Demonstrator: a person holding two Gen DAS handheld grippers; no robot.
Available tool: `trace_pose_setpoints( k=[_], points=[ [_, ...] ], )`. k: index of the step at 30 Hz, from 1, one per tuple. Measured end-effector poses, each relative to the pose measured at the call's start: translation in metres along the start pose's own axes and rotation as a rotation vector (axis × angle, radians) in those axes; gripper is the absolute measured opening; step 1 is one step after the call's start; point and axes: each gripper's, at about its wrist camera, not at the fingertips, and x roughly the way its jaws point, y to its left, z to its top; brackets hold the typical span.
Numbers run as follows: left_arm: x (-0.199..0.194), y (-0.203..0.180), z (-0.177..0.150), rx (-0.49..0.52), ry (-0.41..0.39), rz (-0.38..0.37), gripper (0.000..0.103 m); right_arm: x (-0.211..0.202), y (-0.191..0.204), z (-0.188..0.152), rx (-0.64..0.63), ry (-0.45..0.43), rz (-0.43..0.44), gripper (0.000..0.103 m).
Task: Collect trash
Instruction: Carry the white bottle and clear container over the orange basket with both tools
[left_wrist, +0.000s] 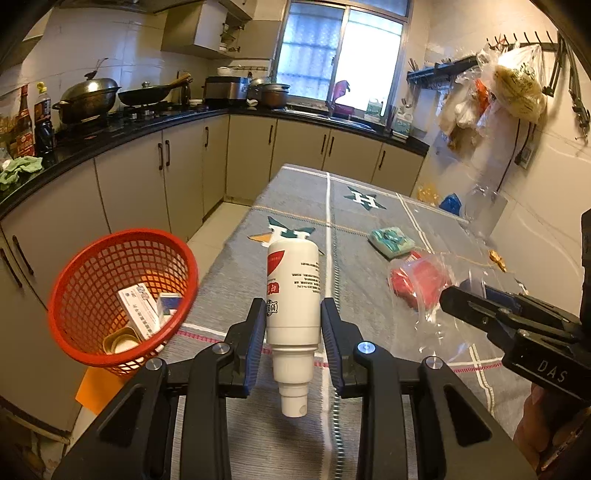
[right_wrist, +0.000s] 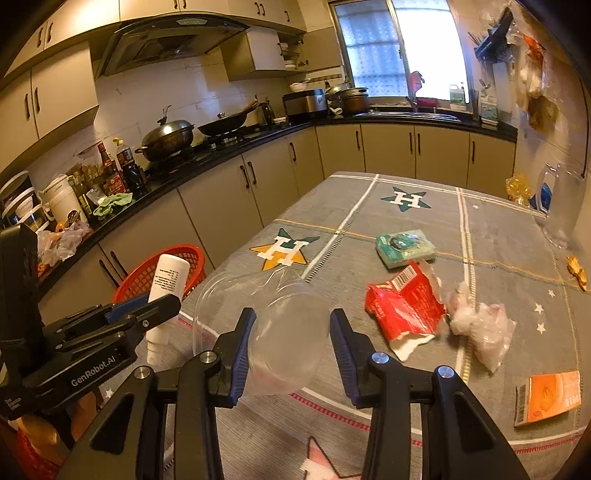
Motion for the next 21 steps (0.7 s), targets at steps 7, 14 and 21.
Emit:
trace_pose_setpoints(
  k=[7, 14, 21],
  points=[
    [-0.011, 0.024, 0.011, -0.033, -0.034, 0.032, 0.029, 0.008, 0.018, 0.011, -0.022, 0.002, 0.026, 0.044],
    [-0.023, 0.058, 0.021, -0.071, -0.065, 0.084, 0.029, 0.022, 0.044, 0.023, -0.058, 0.01, 0.061, 0.044],
    [-0.028, 0.1, 0.026, -0.123, -0.082, 0.133, 0.029, 0.046, 0.074, 0.039, -0.08, 0.036, 0.102, 0.044]
  ],
)
